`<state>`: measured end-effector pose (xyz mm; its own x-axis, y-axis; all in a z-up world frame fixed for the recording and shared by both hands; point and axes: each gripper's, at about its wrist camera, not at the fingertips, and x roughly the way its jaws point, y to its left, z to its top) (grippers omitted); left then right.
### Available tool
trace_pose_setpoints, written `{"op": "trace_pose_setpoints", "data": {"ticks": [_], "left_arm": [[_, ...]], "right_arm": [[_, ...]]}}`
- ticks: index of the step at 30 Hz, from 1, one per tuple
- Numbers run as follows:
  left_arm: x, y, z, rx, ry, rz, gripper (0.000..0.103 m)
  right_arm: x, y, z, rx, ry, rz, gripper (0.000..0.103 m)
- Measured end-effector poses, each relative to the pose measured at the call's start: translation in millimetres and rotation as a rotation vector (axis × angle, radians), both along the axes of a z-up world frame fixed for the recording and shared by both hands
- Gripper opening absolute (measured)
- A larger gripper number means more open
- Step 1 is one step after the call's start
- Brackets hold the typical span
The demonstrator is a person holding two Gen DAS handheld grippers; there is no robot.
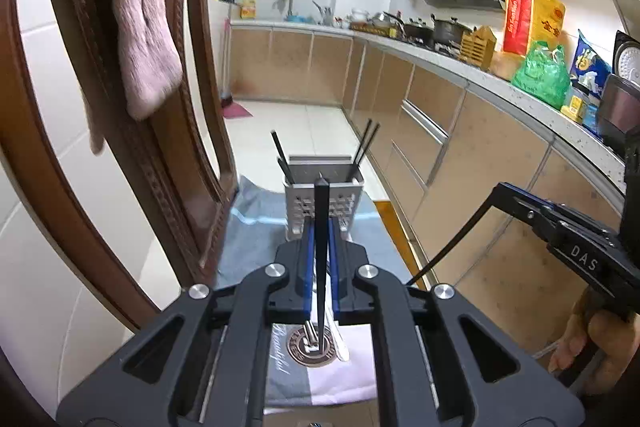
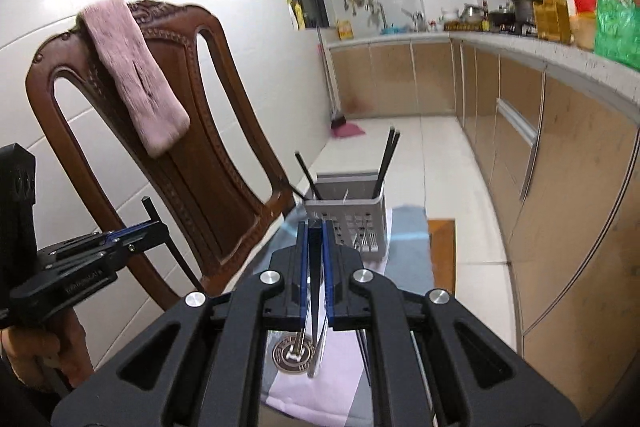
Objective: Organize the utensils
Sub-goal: 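Lift both held chopsticks and carry them above the gray holder, then open the right gripper over the holder while the left gripper lowers its chopstick in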
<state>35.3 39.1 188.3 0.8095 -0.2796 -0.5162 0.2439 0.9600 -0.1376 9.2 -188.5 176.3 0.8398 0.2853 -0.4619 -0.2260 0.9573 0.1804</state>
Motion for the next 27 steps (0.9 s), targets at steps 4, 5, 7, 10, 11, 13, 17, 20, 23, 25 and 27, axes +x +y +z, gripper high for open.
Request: {"op": "trace_pose_setpoints", "data": {"ticks": [4,5,7,10,11,13,17,20,23,25,27], "left_arm": [[0,3,-2,-0.003,0.009,0.011,0.006],[0,5,-4,-0.003,0.015,0.011,0.006],[1,6,-8,-0.006,0.027,0.01,0.006],[4,8,-13,-0.006,0.041,0.009,0.006],[6,8,-14,-0.006,0.042,0.008,0.006],[6,8,-14,-0.012,0.043,0.007,0.006],[9,8,-16,-0.014,0.045,0.003,0.006],[14,10,-19,-0.021,0.054,0.002,0.006],[19,11,-18,-0.029,0.055,-0.002,0.006],[23,11,-14,-0.028,0.044,0.002,0.006],[28,13,-7,-0.032,0.03,0.006,0.006]], "right_arm": [[1,5,2,-0.009,0.001,0.001,0.008],[0,6,2,-0.012,0.004,0.002,0.008],[0,6,1,-0.011,0.012,0.0,0.008],[0,7,-1,-0.016,0.019,0.001,0.008],[0,8,-1,-0.018,0.02,0.001,0.008],[1,9,-2,-0.022,0.024,0.002,0.008],[3,10,-5,-0.02,0.037,0.007,0.008],[7,12,-4,-0.018,0.038,0.012,0.008],[19,15,5,-0.023,0.029,0.02,0.008],[29,15,14,-0.03,0.011,0.02,0.008],[47,17,31,-0.038,-0.022,0.014,0.008]]}}
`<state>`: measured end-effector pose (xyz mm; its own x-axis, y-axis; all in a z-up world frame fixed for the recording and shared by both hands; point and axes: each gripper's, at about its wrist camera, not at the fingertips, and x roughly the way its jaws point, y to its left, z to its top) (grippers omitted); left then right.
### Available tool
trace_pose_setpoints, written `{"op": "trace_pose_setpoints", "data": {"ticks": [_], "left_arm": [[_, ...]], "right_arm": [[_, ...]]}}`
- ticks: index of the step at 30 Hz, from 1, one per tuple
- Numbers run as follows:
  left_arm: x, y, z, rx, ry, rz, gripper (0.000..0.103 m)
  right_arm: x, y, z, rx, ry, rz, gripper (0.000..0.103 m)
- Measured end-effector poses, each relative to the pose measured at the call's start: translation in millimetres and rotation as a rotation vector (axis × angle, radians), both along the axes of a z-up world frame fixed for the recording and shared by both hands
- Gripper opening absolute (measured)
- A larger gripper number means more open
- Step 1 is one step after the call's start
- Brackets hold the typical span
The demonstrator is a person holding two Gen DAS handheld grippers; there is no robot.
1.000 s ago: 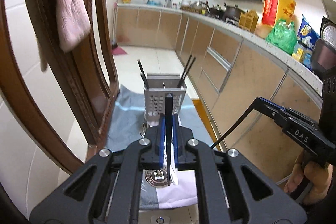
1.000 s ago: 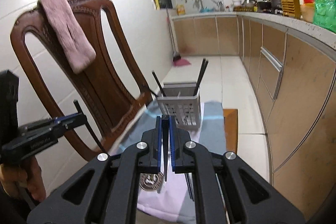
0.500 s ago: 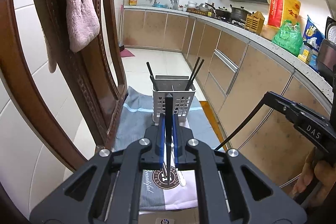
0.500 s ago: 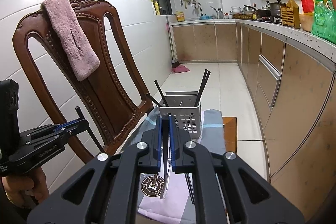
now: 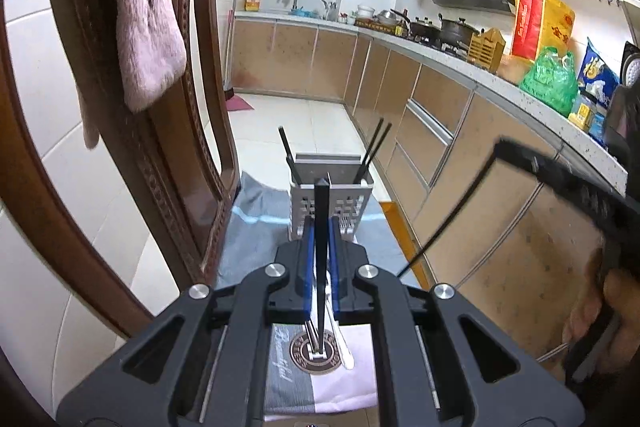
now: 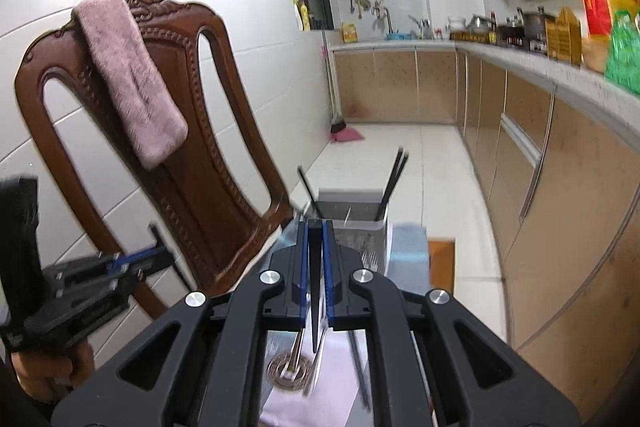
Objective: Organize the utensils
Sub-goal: 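Open the right gripper over the holder while the left gripper lowers its chopstick in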
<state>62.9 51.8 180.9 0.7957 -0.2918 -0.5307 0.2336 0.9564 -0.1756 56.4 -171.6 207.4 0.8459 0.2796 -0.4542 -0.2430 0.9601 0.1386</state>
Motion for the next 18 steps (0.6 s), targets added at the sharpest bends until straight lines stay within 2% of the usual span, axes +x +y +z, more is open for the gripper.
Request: {"op": "trace_pose_setpoints", "data": {"ticks": [4,9,12,18], "left_arm": [[11,1,15,0.0,-0.031,0.006,0.006],[28,2,33,0.0,-0.059,0.01,0.006],[35,1,37,0.004,-0.067,0.012,0.006],[50,4,28,-0.002,-0.052,0.026,0.006]], "right_arm": [[44,3,29,0.0,-0.048,-0.023,0.008],[97,2,47,0.015,-0.101,-0.092,0.008],[126,1,41,0.017,-0.107,-0.126,0.008],[173,-5,-6,0.032,-0.045,-0.176,0.008]]}}
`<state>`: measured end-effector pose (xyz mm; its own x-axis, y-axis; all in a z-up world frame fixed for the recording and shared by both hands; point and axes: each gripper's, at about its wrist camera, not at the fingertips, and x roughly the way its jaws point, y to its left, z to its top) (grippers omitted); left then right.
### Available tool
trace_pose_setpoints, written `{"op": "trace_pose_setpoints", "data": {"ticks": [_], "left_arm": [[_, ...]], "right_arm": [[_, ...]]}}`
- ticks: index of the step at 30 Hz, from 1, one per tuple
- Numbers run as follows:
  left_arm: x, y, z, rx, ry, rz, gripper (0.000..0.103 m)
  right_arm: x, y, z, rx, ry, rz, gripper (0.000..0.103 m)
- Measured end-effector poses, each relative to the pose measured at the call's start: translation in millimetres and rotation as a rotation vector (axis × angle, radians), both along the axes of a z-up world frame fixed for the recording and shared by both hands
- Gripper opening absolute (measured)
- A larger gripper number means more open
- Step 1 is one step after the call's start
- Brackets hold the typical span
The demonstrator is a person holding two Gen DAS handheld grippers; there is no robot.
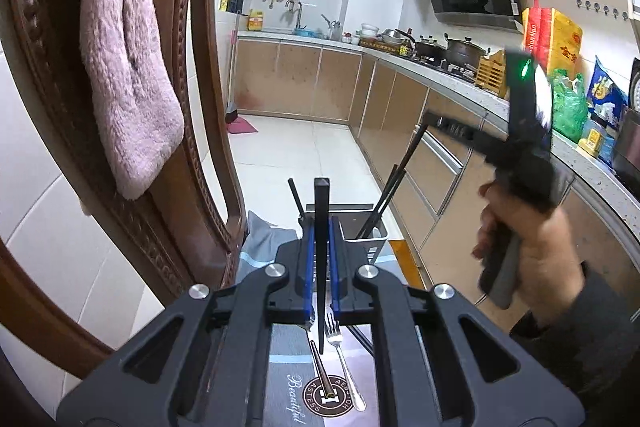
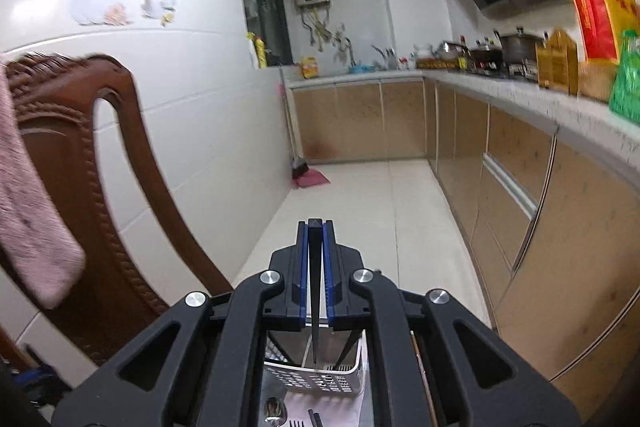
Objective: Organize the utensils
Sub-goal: 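Open the right gripper over the holder while the left gripper lowers its chopstick in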
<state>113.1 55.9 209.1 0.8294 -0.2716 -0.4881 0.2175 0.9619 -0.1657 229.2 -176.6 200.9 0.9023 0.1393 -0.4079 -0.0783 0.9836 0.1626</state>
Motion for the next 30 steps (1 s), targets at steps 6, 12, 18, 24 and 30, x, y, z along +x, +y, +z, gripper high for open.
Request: {"op": "trace_pose_setpoints", "data": {"ticks": [6,12,18,24,30], "left_arm": [[11,-9,-7,0.003,0.02,0.001,0.006],[29,-21,2,-0.005,0.008,-0.024,0.006],[63,-34,36,-0.045,-0.044,-0.034,0.006],[113,-50,54,-0.062,-0.072,-0.006,0.006],[175,-63,26,-0.068,-0.044,0.033,0.006]], "right_arm": [[24,-18,-62,0.101,0.116,-0.014,0.008],[4,-41,-86,0.171,0.157,0.011,0.032],[-72,-67,-90,0.198,0.066,0.026,0.066],[-143,-76,-122,0.101,0.029,-0.032,0.071],[-151,-95,-171,0.137,0.101,-0.08,0.071]]}}
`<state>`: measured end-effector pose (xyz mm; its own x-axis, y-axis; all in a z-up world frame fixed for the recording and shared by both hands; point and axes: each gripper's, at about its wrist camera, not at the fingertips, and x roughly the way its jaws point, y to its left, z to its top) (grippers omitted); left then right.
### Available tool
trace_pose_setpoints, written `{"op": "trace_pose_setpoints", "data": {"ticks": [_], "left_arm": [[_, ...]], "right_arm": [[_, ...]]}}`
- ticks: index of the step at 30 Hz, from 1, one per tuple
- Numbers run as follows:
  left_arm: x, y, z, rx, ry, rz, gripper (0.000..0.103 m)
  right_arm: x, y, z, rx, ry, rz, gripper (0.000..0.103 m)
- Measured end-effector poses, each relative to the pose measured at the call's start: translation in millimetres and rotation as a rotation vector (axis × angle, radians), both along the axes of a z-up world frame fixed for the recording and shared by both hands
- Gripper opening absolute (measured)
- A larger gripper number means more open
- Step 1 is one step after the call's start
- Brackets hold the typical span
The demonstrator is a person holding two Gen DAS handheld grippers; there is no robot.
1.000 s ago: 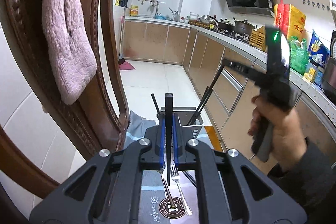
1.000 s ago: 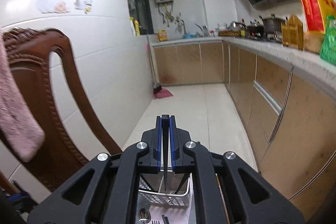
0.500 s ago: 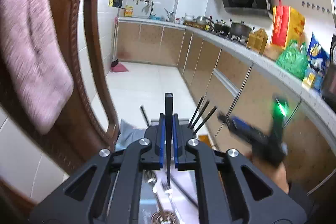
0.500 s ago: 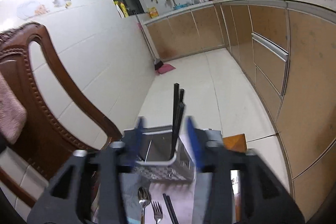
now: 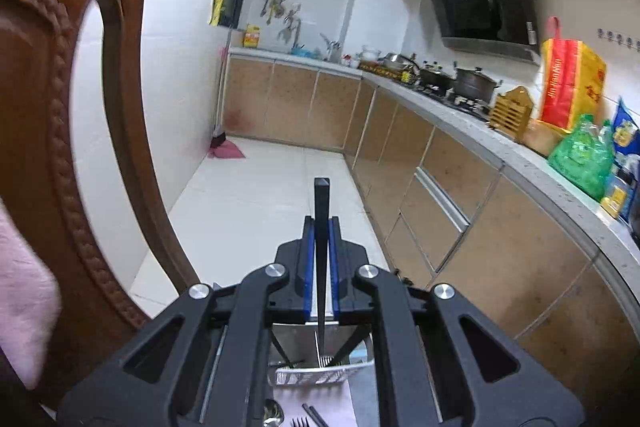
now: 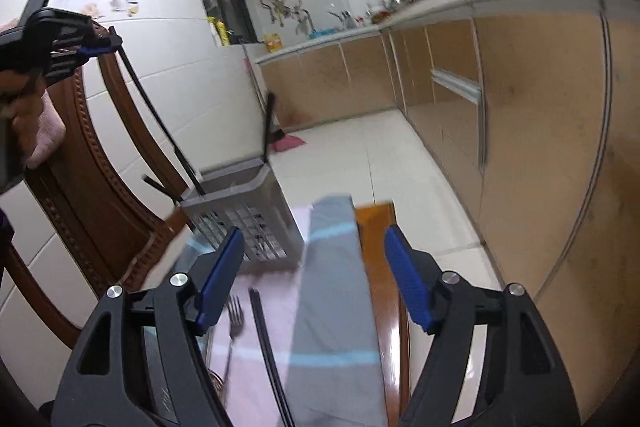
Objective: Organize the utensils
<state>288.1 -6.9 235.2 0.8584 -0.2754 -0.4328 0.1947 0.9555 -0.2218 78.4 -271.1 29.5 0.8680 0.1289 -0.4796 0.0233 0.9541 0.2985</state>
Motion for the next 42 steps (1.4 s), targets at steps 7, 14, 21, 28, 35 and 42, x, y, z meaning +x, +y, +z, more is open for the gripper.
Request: {"op": "trace_pose_setpoints", "data": {"ticks": [7,14,21,28,35,42], "left_arm": [[47,-7,-78,0.007,0.163,0.023,0.006],[43,-15,-128,0.086,0.289,-0.036,0.028],[-105,24,-126,0.116,0.037,0.032,0.093],[-225,36,-182,0.132,0.174,0.048,0.095],[-278,37,-217,0.143,0.3,0.017,0.094],[-304,27,-221,0.156,0.328,-0.06,0.094]], "right_arm": [[0,1,-15,0.008,0.024,0.024,0.071],[1,8,-19,0.008,0.036,0.055,0.071],[-13,18,-10,-0.018,-0.007,0.079,0.071],[-42,49,-4,-0.055,0.023,0.134,0.071],[-113,85,-20,-0.092,0.081,0.191,0.071],[-152,97,-14,-0.132,0.078,0.215,0.071]]}}
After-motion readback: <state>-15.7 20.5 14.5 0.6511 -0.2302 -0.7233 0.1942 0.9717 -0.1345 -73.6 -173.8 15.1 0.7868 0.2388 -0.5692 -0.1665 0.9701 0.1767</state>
